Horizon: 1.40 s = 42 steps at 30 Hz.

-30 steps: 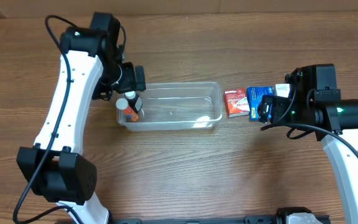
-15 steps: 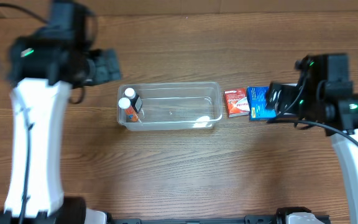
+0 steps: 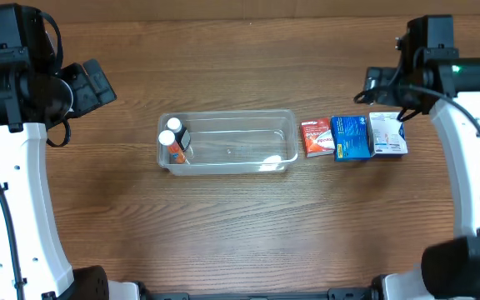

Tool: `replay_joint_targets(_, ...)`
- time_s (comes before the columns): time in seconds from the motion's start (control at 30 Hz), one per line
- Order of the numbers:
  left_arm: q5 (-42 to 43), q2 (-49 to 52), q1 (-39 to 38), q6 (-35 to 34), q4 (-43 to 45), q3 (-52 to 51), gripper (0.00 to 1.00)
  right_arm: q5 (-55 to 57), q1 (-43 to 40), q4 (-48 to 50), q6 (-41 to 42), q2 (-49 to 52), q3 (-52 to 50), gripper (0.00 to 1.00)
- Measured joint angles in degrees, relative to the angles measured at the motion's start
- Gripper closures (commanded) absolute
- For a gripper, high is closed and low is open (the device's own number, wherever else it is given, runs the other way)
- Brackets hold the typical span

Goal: Pack container
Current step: 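Release the tube and raise the left gripper away, then move the right gripper down onto the white box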

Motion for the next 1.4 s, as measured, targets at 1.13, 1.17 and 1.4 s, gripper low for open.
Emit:
replay_joint_targets(1.13, 0.3, 0.0, 0.0, 0.0, 0.0, 0.0, 0.00, -9.5, -12.5, 0.7, -18.4, 20.7, -1.5, 0.00)
replay_joint_targets(1.17, 0.3, 0.0, 0.0, 0.0, 0.0, 0.0, 0.00, -9.5, -12.4, 0.6, -18.6, 20.7, -1.5, 0.00)
replay_joint_targets(1.4, 0.3, 0.0, 0.0, 0.0, 0.0, 0.0, 0.00, -10.1, -12.2, 0.4, -18.9, 21.5, -1.4, 0.00)
